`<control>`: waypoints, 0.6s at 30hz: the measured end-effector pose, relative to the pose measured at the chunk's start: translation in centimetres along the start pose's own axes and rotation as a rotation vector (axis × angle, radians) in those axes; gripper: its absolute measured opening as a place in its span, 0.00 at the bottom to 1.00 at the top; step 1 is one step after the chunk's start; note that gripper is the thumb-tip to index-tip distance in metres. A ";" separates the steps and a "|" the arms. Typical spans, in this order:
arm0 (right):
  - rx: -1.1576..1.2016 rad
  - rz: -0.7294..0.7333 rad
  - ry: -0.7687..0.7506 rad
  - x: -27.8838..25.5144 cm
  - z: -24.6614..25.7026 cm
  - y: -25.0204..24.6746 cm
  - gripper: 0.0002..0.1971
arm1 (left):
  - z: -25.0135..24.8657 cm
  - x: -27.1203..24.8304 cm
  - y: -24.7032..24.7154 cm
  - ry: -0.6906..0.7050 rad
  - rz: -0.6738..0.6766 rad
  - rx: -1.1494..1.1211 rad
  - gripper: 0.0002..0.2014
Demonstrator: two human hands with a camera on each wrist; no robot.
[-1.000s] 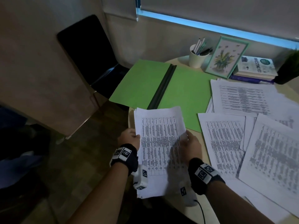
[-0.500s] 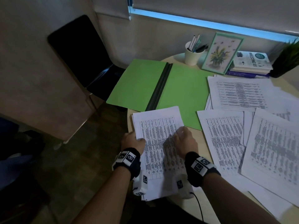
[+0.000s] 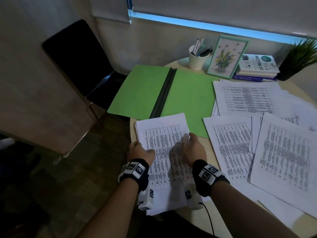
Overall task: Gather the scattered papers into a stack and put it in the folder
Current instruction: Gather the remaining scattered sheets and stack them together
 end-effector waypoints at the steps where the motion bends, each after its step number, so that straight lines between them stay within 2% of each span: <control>1: 0.013 -0.004 -0.006 0.0 0.0 -0.1 0.23 | -0.1 0.0 -0.1 -0.004 -0.002 -0.011 0.31; 5: 0.061 -0.012 -0.036 0.2 -0.1 -0.9 0.22 | -1.1 -0.8 -0.7 -0.020 -0.101 -0.042 0.36; 7: 0.096 -0.014 -0.050 0.3 -0.4 -1.7 0.22 | -2.6 -2.0 -0.4 0.016 -0.180 -0.066 0.38; 9: 0.132 -0.012 -0.067 0.4 -0.9 -2.7 0.21 | -5.2 -3.6 0.6 0.086 -0.197 -0.086 0.38; 13: 0.172 -0.032 -0.094 0.3 -2.4 -5.6 0.17 | -11.4 -6.9 4.7 0.282 -0.124 -0.101 0.34; 15: 0.206 -0.075 -0.107 0.3 -3.7 -7.9 0.16 | -14.1 -8.3 6.6 0.342 -0.072 -0.126 0.32; 18: 0.218 -0.162 -0.044 0.9 -7.3 -12.7 0.17 | -17.4 -9.7 9.4 0.399 0.048 -0.139 0.30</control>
Point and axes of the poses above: each hand's wrist, its own x-axis towards the middle knuckle, its own y-axis out of the palm, z = x × y, the point moved 2 cm from there along x, towards the middle knuckle, and after that the axes turned 8 degrees about z, right-handed, at the moved point
